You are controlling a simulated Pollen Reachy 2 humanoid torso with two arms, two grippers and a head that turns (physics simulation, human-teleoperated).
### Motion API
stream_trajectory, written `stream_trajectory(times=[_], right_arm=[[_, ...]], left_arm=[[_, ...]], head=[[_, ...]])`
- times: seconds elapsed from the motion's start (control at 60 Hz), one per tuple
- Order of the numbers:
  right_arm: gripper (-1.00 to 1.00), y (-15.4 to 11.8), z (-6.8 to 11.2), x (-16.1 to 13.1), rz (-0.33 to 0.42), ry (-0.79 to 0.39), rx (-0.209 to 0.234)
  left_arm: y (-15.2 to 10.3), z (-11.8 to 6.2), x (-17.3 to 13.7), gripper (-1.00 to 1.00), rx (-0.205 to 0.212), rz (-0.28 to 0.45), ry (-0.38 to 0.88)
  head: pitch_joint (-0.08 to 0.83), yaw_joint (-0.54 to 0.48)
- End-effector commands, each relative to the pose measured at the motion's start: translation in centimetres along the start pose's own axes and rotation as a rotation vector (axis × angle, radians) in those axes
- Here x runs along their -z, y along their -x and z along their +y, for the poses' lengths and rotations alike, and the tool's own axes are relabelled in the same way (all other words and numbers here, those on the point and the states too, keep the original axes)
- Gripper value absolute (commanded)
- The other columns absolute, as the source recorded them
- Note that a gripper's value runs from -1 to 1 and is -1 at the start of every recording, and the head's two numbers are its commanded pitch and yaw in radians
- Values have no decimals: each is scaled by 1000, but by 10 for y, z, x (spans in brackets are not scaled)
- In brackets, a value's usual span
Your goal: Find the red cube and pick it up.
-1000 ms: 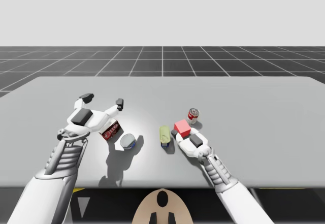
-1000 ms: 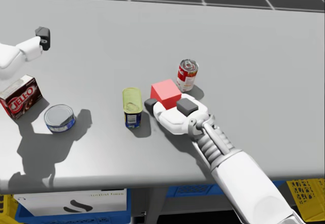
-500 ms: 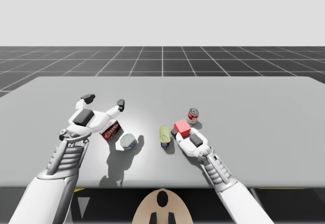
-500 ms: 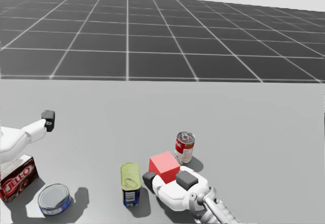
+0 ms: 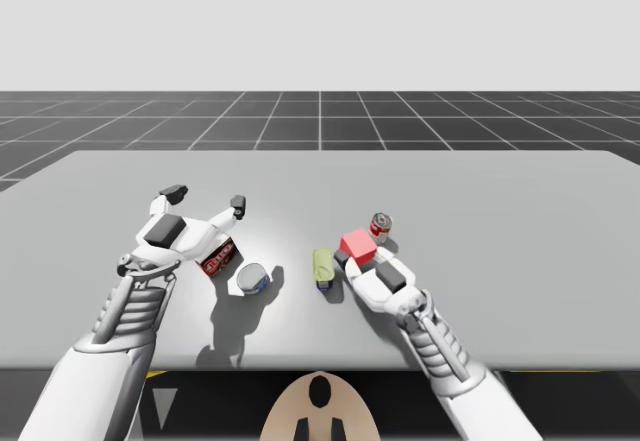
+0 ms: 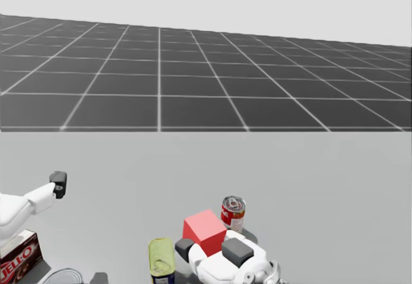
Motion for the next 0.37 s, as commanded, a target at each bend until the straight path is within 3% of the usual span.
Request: stream_trajectory(times=[0.017, 0.167, 0.367], right_arm=[[1000, -46, 8, -11, -122, -5, -22], [1000, -81, 5, -25, -218, 20, -60], [1000, -134, 7, -54, -414, 62, -161]], left_arm=[[-1, 1, 0, -1000, -3, -2, -2], [-1, 1, 0, -1000, -4, -2, -3], [-1, 2, -1, -1000, -6, -4, -4]], head=[[286, -157], [279, -158], [267, -161]])
